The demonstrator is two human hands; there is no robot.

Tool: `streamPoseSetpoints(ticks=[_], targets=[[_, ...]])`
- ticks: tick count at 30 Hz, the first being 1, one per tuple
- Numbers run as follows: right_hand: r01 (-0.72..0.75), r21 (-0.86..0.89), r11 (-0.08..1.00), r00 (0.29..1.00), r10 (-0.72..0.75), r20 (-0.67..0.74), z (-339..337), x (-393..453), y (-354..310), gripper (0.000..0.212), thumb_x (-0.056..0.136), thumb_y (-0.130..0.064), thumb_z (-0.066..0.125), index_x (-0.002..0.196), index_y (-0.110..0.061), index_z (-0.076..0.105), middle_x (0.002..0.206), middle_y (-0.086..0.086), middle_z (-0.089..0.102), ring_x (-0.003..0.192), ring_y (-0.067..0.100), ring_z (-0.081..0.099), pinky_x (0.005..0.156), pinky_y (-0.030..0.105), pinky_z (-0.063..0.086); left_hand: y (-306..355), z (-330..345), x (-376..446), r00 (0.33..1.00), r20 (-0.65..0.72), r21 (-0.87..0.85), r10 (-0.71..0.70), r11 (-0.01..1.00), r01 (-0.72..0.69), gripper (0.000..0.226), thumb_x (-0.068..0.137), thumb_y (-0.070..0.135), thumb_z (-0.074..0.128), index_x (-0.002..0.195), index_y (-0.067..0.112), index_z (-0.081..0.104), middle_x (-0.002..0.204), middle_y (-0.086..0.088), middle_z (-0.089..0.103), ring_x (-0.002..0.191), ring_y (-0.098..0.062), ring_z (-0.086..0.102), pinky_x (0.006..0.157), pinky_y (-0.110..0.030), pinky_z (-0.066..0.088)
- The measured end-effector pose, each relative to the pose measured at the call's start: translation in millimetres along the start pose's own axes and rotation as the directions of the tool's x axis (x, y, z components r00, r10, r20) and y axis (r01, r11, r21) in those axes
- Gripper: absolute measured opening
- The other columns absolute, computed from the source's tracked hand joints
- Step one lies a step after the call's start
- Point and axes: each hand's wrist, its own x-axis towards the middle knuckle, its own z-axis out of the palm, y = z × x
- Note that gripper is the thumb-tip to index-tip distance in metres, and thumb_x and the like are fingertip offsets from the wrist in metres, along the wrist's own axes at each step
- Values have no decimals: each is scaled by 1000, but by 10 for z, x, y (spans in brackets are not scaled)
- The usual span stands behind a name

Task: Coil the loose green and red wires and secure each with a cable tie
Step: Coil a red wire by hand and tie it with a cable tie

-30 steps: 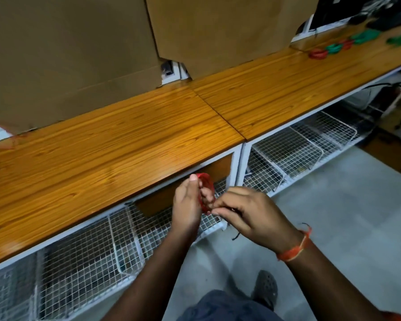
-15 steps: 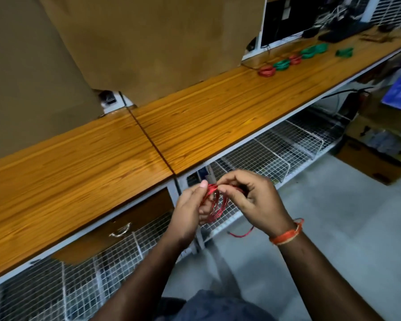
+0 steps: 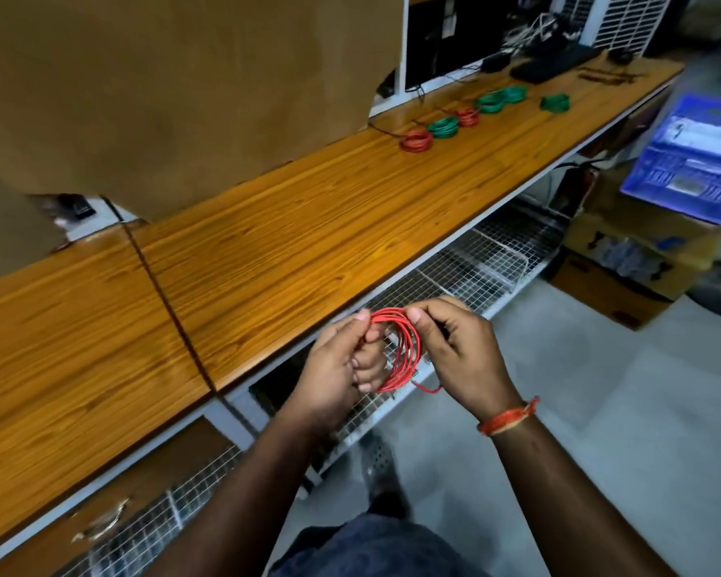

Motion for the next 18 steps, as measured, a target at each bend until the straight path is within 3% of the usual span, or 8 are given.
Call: streamPoseSetpoints(ticks=[4,6,7,9,12,18], targets=[[-58,64,996,996,53,65,-120,496,243,26,108,-25,49,105,-17,74,80,-21,64,75,9,64,60,33,54,8,-21,718,1000,-6,-167,-26,986,24,30,101,33,46,77,15,48,48,10,26,36,-2,22,36,-15,26],[-86,89,992,993,78,90,-188,782,385,23,108,-21,50,114,-19,73,83,-20,68,78,5,65,67,24,51,60,-8,1061,997,-21,-286,-68,957,59,33,104,32,45,75,17,50,45,12,27,33,-1,24,34,-16,24],[-105,99,990,991,96,97,-219,918,467,23,108,-20,51,119,-21,71,85,-16,69,79,5,66,69,25,52,101,-3,1225,995,-37,-346,-88,936,70,33,103,32,43,74,18,50,44,12,27,32,0,25,34,-16,23],[-157,126,980,985,145,98,-266,1160,630,23,106,-19,55,125,-25,66,82,-8,69,77,10,67,73,41,57,193,-31,1561,990,-91,-429,-107,902,58,33,102,32,41,73,19,48,43,12,27,31,0,25,34,-16,21],[-203,159,966,979,196,58,-296,1442,848,19,102,-16,61,118,-27,60,80,-3,71,78,16,71,77,48,59,286,-102,2045,983,-148,-479,-112,878,28,32,103,34,40,75,19,46,43,12,28,31,-2,26,36,-17,21],[-170,102,980,981,159,109,-494,1845,1282,14,96,-13,70,97,-26,68,85,-10,69,82,10,67,74,34,58,213,44,2637,936,-276,-615,-217,788,2,42,109,34,34,72,18,45,44,9,34,33,-5,32,39,-19,30]])
